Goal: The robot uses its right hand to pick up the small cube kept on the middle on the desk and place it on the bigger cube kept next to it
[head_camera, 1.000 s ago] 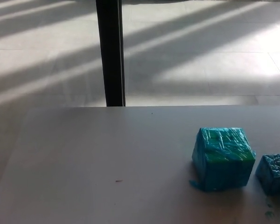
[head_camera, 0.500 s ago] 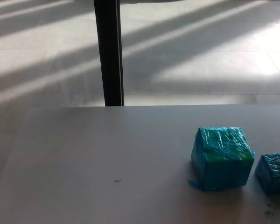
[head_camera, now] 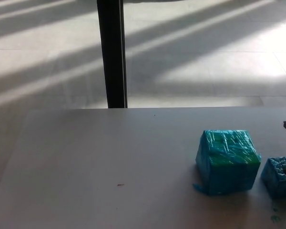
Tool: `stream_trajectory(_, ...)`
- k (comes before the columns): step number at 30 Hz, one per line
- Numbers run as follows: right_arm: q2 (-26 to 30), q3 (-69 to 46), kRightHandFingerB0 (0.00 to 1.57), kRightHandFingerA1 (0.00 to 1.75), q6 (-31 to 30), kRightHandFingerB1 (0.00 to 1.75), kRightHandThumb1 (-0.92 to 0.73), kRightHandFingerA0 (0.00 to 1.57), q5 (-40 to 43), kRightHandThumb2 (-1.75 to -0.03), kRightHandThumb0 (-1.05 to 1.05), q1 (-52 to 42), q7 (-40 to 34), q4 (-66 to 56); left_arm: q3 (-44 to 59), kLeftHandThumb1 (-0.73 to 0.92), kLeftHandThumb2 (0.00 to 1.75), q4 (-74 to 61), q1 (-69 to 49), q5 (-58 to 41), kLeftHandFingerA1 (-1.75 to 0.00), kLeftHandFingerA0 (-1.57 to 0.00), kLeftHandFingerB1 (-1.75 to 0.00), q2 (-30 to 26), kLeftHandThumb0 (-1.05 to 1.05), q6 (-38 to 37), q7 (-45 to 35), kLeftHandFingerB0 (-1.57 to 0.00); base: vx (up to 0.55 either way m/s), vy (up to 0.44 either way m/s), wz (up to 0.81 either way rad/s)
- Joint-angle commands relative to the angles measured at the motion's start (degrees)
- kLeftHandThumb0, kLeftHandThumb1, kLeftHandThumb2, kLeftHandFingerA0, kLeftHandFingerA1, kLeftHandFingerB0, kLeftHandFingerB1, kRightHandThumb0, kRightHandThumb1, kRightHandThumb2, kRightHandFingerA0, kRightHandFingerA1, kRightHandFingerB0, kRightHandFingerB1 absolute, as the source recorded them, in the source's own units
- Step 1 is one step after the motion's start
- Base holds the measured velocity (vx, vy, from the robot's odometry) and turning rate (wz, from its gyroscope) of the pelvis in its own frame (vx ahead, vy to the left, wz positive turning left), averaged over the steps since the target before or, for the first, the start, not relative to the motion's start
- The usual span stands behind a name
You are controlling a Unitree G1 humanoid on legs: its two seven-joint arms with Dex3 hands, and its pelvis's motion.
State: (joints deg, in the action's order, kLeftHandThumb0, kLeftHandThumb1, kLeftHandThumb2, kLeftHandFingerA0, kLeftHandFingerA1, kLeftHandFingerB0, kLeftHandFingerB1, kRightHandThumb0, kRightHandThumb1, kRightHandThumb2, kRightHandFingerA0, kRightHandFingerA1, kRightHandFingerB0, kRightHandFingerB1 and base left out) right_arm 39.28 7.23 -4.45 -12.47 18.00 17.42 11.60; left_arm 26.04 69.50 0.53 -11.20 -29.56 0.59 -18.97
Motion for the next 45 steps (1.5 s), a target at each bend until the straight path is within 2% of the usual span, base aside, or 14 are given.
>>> stream_trajectory(1,0.1,2.0,0.05,0.06,1.7,0.06,-0.54,0.00,-3.9,-0.86,-0.88,0.8,0.5,1.9,-0.4,0.62,1.00,-0.2,0.0,-0.2,-0.49,-0.32,-0.44,-1.4,-0.87,-0.3,0.1,-0.23,0.00,0.000,0.00)
stream_trajectory(6,-1.2,4.1,0.05,0.00,2.8,0.03,-0.57,0.00,-5.5,-0.87,-0.93,2.7,0.4,5.6,-0.4,0.62,0.99,-0.1,0.2,-0.5,-0.49,-0.32,-0.44,-1.5,-0.86,-0.1,0.2,-0.24,0.00,0.000,0.00)
stream_trajectory(7,-1.6,4.7,0.04,0.00,3.1,0.04,-0.57,0.00,-6.0,-0.87,-0.92,3.8,0.3,7.5,-0.4,0.78,0.64,0.0,0.2,-0.5,-0.36,-0.38,-0.31,-1.5,-0.88,-0.3,0.1,-0.31,0.00,0.000,0.00)
stream_trajectory(9,-2.0,5.6,0.02,0.01,3.2,0.06,-0.56,0.00,-6.6,-0.86,-0.89,5.7,0.4,10.0,-0.5,0.62,1.00,0.1,0.2,-0.4,-0.49,-0.32,-0.44,-1.5,-0.86,-0.3,0.1,-0.23,0.00,0.000,0.00)
stream_trajectory(10,-2.3,6.2,0.03,0.01,3.4,0.04,-0.56,0.00,-7.1,-0.86,-0.90,7.2,0.3,12.2,-0.7,0.79,0.65,-0.2,0.0,-0.3,-0.37,-0.40,-0.30,-1.8,-0.87,-0.2,-0.1,-0.28,0.00,0.000,0.00)
stream_trajectory(11,-2.6,6.5,0.04,0.00,3.8,0.05,-0.56,0.00,-7.4,-0.86,-0.90,8.3,0.0,14.0,-1.0,0.63,1.00,-0.4,-0.1,0.0,-0.49,-0.32,-0.44,-2.1,-0.87,-0.2,-0.4,-0.23,0.00,0.000,0.00)
stream_trajectory(17,-3.8,7.9,0.08,0.00,5.7,0.10,-0.56,0.00,-8.9,-0.86,-0.90,15.2,-1.2,24.6,-1.3,0.79,0.64,-0.2,0.0,-0.2,-0.37,-0.41,-0.31,-2.1,-0.88,-0.2,-0.1,-0.31,0.00,0.000,0.00)
stream_trajectory(18,-4.2,8.5,0.08,0.00,5.5,0.13,-0.55,0.00,-9.8,-0.86,-0.90,17.4,-1.8,27.2,-1.2,0.62,1.01,-0.6,-0.1,-0.4,-0.50,-0.33,-0.44,-2.3,-0.86,0.1,-0.4,-0.24,0.00,0.000,0.00)
stream_trajectory(21,-4.5,8.9,0.09,0.00,6.8,0.13,-0.57,0.00,-10.2,-0.89,-0.92,19.7,-2.7,30.8,-1.3,0.62,1.00,-0.1,0.3,-0.3,-0.49,-0.35,-0.44,-2.4,-0.85,0.1,0.1,-0.25,0.00,0.000,0.00)
stream_trajectory(22,-4.5,9.0,0.08,0.00,7.1,0.13,-0.57,0.00,-10.4,-0.88,-0.92,20.5,-2.7,31.7,-1.4,0.79,0.65,0.2,0.6,-0.2,-0.38,-0.42,-0.31,-2.5,-0.86,0.2,0.3,-0.30,0.00,0.000,0.00)
stream_trajectory(26,-4.8,9.7,0.09,0.02,8.1,0.17,-0.54,0.00,-11.1,-0.86,-0.88,21.5,-3.1,33.9,-1.4,0.62,1.00,0.0,0.6,-0.4,-0.49,-0.33,-0.44,-2.8,-0.87,0.3,-0.4,-0.24,0.00,0.000,0.00)
stream_trajectory(31,-5.4,10.3,0.09,0.04,8.6,0.20,-0.49,0.00,-11.3,-0.81,-0.80,20.4,-2.2,33.3,-1.3,0.62,0.99,0.5,1.0,-0.7,-0.49,-0.34,-0.44,-2.9,-0.85,0.5,0.1,-0.25,0.00,0.000,0.00)
stream_trajectory(32,-5.5,10.5,0.10,0.06,8.9,0.24,-0.49,0.00,-11.4,-0.82,-0.80,20.1,-2.4,33.1,-1.1,0.78,0.65,0.7,1.4,-0.9,-0.38,-0.42,-0.31,-2.9,-0.85,0.9,0.0,-0.30,0.00,0.000,0.00)
stream_trajectory(45,-7.0,12.7,0.06,0.19,8.0,0.20,-0.48,0.06,-12.9,-0.85,-0.78,20.1,0.7,33.2,-1.4,0.78,0.64,0.1,1.5,-1.1,-0.39,-0.41,-0.31,-3.1,-0.87,0.6,-0.5,-0.31,0.00,0.000,0.00)
